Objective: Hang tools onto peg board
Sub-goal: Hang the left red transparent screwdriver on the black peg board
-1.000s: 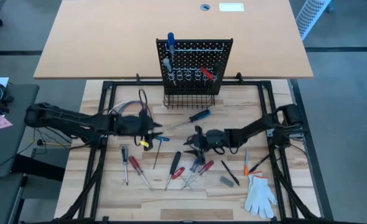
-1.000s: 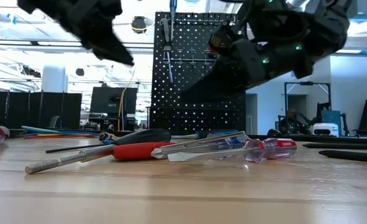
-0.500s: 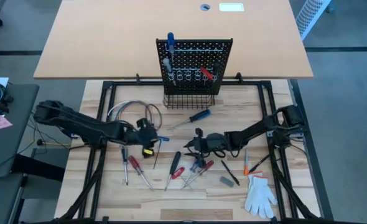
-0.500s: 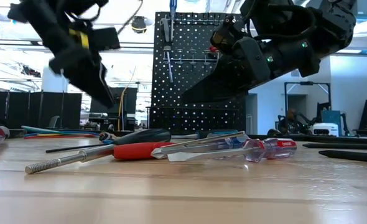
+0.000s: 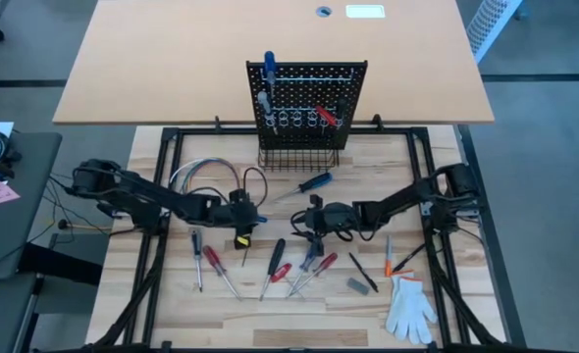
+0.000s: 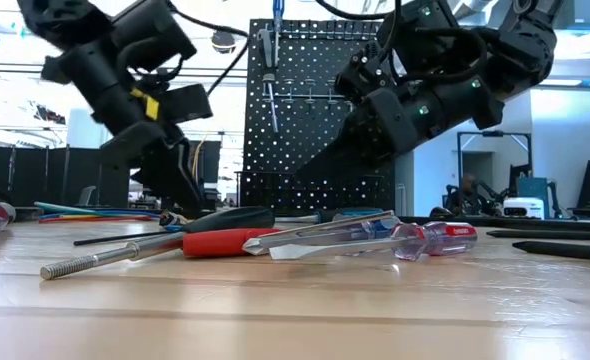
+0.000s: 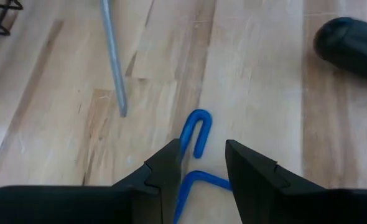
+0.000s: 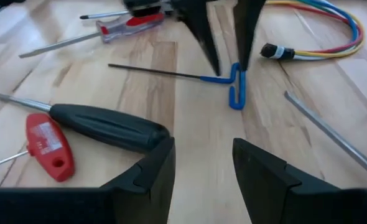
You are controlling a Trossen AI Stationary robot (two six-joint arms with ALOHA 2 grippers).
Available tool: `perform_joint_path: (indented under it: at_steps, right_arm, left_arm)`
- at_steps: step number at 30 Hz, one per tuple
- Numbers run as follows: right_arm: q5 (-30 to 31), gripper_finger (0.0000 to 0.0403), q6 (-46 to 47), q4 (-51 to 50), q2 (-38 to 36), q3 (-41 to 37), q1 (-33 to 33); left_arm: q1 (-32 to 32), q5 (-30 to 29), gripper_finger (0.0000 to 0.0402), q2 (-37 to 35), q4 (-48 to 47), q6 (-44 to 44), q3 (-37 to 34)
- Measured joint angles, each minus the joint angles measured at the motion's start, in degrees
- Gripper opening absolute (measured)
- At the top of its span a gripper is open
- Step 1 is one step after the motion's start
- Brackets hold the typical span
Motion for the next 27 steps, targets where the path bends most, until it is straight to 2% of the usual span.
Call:
perform_joint_path:
  at_steps: [7,12,20,22,24,27]
  right_arm:
    - [-0.1,0.0166,-0.4,-0.2,0.0,0.0,-0.1]
    - [-0.1,0.0166,-0.6,-0.4,0.0,0.0,-0.4]
    - [-0.2,0.0166,-0.6,-0.4,0.0,0.0,-0.3]
    - [-0.2,0.0166,-0.6,-0.4,0.0,0.0,-0.2]
    - [-0.2,0.0166,-0.6,-0.4,0.0,0.0,-0.3]
    - [-0.4,0.0166,-0.6,-0.5,0.0,0.0,-0.3]
  left_arm:
    - [0.0,0.0,0.0113,-4.9,7.2,-1.0,-6.1]
    - [-1.2,0.0,0.0113,-8.6,7.4,0.6,-6.2]
    - [-3.8,0.0,0.0113,-9.2,6.1,3.5,-5.9]
    - [-5.9,1.5,0.0113,-10.0,-0.1,6.7,-4.4]
    - [-8.9,3.5,0.0113,-11.1,-10.7,8.4,-1.1]
    - [-13.4,3.4,0.0113,-11.6,-29.4,4.2,4.8]
